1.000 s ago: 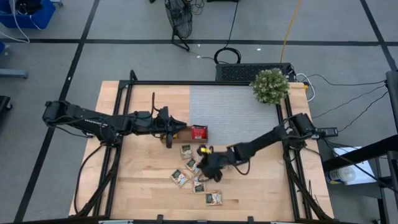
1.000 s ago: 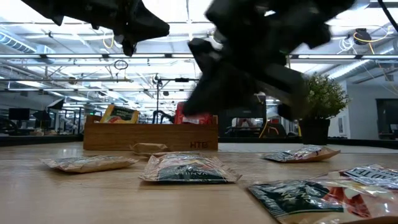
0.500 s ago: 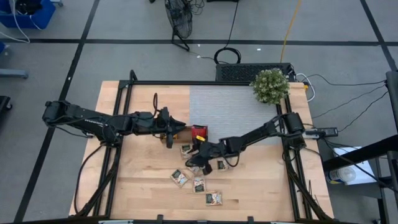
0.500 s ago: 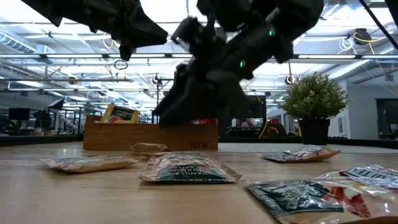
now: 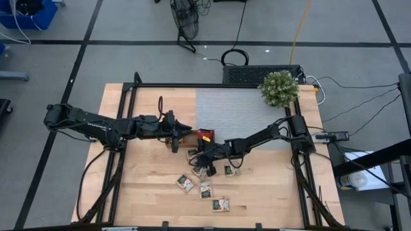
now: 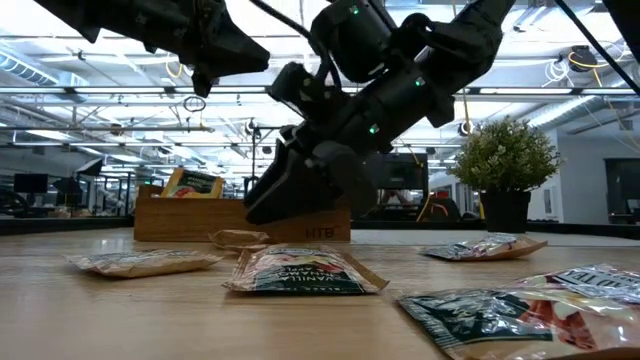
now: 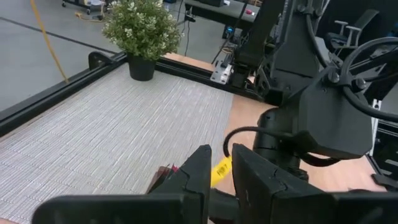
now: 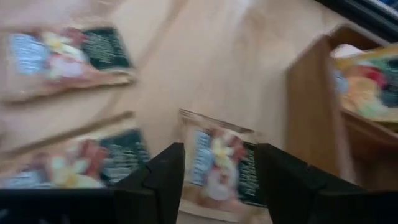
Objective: Pick & Place Tea
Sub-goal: Put the brown tea bag into the middle section of the wooden organizer
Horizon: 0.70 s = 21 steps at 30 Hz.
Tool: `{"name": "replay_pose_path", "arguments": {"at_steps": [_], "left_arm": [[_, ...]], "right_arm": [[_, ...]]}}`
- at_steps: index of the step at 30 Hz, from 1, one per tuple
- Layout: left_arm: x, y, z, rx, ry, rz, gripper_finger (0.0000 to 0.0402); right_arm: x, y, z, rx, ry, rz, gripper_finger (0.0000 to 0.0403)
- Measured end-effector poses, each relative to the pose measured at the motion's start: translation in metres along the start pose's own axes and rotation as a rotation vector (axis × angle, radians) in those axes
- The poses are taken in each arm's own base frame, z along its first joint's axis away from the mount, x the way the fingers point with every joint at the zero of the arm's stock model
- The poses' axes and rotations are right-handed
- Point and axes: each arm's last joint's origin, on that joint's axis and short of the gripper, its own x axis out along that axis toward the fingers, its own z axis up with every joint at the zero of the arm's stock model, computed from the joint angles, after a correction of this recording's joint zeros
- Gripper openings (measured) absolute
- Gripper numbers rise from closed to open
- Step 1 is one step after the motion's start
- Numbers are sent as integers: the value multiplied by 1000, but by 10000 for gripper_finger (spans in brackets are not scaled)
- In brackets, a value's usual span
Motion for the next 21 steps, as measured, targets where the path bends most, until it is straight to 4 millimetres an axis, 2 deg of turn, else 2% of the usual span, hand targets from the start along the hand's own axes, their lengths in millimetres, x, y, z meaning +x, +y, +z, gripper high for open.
{"name": "replay_pose_path", "arguments": {"at_steps": [6, 13, 16, 21], "left_arm": [[0, 0, 0, -2, 0, 0, 72], [0, 0, 0, -3, -3, 6, 72], [0, 0, 0, -3, -3, 9, 72], [0, 0, 0, -9, -2, 10, 72]], "right_arm": [[13, 9, -15, 28, 7, 66, 169], [22, 11, -21, 28, 22, 13, 155], [21, 11, -22, 27, 32, 15, 121], [21, 13, -22, 5, 41, 22, 21]]}}
